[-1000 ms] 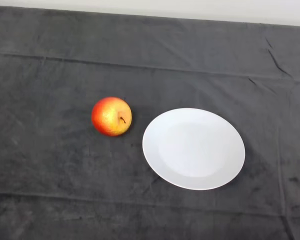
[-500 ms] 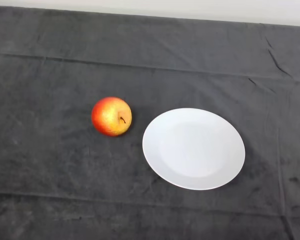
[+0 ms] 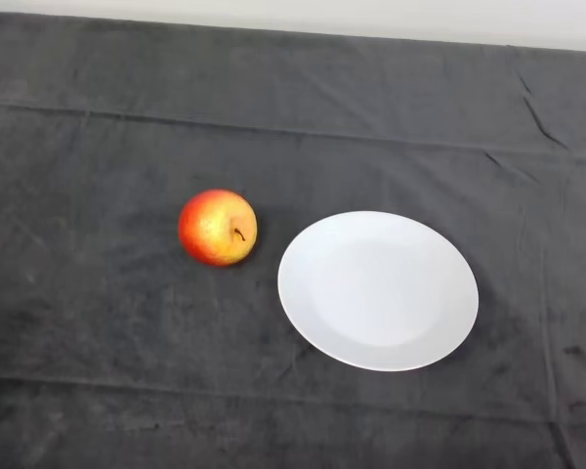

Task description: Move the apple to the plate

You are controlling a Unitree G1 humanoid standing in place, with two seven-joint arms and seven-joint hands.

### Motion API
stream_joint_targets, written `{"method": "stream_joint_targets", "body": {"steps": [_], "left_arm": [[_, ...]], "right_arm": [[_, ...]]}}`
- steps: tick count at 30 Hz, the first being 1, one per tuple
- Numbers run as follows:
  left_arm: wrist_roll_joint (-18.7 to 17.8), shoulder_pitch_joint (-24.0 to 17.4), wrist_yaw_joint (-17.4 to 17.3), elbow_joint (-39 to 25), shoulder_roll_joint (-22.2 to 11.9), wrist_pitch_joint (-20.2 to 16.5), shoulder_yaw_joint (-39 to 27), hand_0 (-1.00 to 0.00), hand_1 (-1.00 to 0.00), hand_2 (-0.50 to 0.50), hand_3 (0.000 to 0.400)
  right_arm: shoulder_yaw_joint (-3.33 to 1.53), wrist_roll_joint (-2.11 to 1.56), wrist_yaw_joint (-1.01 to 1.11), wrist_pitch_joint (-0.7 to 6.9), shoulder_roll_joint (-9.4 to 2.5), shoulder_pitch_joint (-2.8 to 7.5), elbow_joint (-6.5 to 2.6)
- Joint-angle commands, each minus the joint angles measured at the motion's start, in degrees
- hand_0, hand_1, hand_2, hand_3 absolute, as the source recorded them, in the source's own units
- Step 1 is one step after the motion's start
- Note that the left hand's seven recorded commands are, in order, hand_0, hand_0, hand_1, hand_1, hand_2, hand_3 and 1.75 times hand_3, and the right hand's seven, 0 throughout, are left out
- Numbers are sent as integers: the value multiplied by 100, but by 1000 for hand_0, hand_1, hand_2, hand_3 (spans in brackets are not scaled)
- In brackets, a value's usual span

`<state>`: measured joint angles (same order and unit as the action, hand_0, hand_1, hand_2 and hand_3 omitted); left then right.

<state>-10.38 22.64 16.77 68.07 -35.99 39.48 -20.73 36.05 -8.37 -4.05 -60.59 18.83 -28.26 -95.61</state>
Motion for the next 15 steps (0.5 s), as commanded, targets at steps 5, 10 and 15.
{"method": "stream_joint_targets", "body": {"steps": [5,10,15], "left_arm": [[267,282,72,-233,3,246,230,0,0,0,0],[424,326,116,-501,145,279,376,0,0,0,0],[511,272,59,-865,294,264,502,0,0,0,0]], "right_arm": [[94,-36,-38,522,-468,570,-549],[94,-35,-38,523,-468,570,-548],[94,-36,-39,524,-468,571,-545]]}}
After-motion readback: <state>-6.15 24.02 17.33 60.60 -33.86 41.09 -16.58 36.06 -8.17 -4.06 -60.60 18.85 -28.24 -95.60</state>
